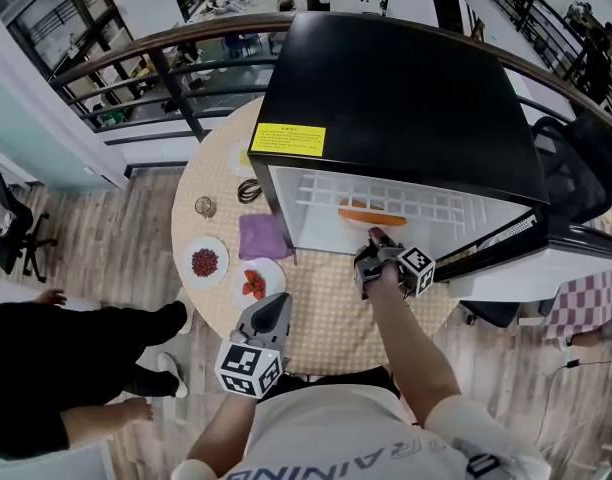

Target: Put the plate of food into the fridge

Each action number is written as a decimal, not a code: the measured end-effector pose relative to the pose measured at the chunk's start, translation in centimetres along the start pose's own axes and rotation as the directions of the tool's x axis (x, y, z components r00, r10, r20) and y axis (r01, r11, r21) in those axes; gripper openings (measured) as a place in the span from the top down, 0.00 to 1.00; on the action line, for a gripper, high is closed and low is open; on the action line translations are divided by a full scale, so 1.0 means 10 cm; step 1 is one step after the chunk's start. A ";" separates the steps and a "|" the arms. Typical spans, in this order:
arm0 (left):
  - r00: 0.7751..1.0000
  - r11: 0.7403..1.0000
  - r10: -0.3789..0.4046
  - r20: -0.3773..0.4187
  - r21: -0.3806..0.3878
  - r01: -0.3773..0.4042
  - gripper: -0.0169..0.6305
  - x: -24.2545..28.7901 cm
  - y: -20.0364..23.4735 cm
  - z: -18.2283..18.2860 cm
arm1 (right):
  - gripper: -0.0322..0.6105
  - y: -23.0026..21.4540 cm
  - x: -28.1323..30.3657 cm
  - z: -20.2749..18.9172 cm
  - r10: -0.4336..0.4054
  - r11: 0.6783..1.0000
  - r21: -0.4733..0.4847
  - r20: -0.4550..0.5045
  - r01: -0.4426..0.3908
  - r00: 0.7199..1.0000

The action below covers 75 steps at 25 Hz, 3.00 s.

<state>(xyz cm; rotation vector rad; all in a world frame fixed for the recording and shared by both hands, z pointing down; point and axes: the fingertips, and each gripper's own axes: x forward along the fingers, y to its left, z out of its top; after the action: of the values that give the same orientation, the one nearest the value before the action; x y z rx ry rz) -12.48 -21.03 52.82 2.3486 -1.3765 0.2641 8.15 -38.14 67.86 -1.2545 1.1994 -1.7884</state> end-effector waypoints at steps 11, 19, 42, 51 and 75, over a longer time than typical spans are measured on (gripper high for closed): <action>1.000 1.000 0.005 -0.001 -0.006 -0.005 0.96 -0.02 0.02 -0.02 | 0.89 -0.12 0.12 0.09 -0.073 0.997 -0.005 0.067 0.073 0.995; 1.000 1.000 0.016 -0.006 -0.014 -0.016 0.96 -0.06 0.06 -0.08 | 0.88 -0.01 0.17 0.08 -0.048 0.995 -0.085 0.031 0.051 0.998; 1.000 1.000 0.008 -0.022 -0.021 -0.008 0.96 -0.12 0.06 -0.18 | 0.63 -0.12 0.12 -0.32 -0.345 0.533 -0.845 -0.171 0.043 0.923; 1.000 1.000 -0.018 -0.013 -0.020 0.018 0.96 -0.10 0.00 -0.15 | 0.70 -0.04 -0.16 -0.40 -0.261 0.674 -0.738 -0.233 0.005 0.937; 0.982 0.983 -0.161 0.099 0.106 0.151 0.96 -0.01 -0.52 0.48 | 0.92 1.10 -2.07 -0.67 0.119 0.298 -0.934 -0.169 -0.198 0.978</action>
<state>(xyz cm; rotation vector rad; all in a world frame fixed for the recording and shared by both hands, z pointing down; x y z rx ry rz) -8.23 -20.78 47.23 2.5699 -1.2430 0.1657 8.90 -22.17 49.43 -1.5495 2.5352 -0.8198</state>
